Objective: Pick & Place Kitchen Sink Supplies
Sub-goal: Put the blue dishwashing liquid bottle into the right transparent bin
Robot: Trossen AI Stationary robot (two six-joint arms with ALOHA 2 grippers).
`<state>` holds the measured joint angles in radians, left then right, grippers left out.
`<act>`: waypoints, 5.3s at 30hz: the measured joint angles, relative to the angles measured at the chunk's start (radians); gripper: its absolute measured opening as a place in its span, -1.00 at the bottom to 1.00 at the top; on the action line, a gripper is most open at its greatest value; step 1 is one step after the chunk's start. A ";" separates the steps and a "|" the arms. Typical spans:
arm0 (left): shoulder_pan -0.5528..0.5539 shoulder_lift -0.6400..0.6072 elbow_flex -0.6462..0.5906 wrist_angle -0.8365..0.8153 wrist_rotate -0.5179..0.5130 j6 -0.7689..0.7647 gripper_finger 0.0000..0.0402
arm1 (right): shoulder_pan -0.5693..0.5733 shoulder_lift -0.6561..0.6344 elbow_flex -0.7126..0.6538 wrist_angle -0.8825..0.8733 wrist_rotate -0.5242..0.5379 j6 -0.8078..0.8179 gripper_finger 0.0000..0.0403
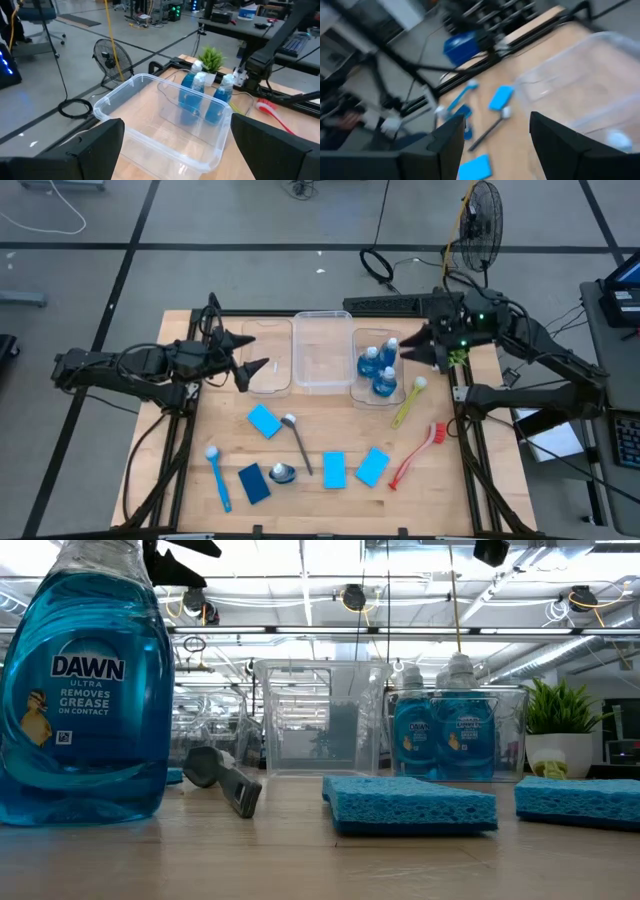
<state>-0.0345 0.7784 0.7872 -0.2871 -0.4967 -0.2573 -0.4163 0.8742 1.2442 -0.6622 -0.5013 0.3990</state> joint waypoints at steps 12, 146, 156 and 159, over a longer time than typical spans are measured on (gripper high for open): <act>-0.048 0.000 0.000 -0.018 0.074 -0.001 0.82 | 0.373 -0.014 0.000 -0.095 0.151 0.173 0.04; -0.712 0.858 0.745 -0.881 0.168 -1.027 0.82 | 0.817 -0.431 -0.925 0.834 0.558 0.163 0.04; -0.790 0.909 0.744 -0.944 0.049 -1.019 0.82 | 0.817 -0.431 -0.925 0.834 0.554 0.165 0.04; -0.795 0.920 0.744 -0.943 0.032 -0.981 0.82 | 0.817 -0.431 -0.925 0.834 0.554 0.165 0.04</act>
<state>-0.8299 1.6981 1.5314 -1.2299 -0.4652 -1.2387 0.4007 0.4431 0.3187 0.1722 0.0523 0.5636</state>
